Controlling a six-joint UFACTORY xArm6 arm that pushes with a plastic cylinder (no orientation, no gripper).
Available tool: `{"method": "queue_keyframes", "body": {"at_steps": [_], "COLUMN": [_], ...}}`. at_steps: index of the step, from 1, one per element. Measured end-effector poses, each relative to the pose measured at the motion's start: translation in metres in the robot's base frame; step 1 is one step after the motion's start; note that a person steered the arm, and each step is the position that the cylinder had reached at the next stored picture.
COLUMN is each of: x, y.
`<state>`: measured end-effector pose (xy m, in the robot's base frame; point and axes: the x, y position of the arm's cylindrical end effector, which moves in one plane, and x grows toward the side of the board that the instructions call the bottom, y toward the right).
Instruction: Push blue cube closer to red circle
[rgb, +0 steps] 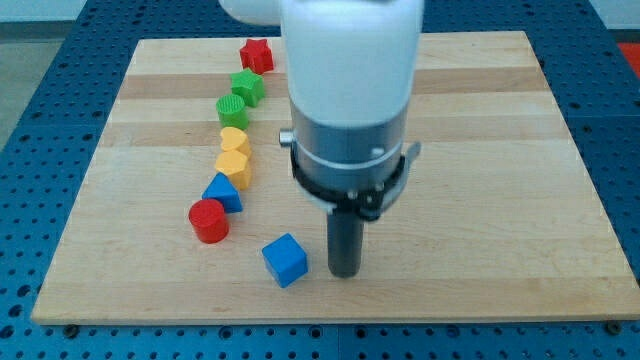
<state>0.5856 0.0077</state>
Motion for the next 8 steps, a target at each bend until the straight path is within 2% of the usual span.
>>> {"method": "queue_keyframes", "body": {"at_steps": [1,2,3,4,5,7,8], "x": [0.000,0.020,0.030,-0.008,-0.033,-0.031,-0.009], "y": [-0.054,-0.103,-0.076,0.015,-0.023,-0.142,-0.136]}}
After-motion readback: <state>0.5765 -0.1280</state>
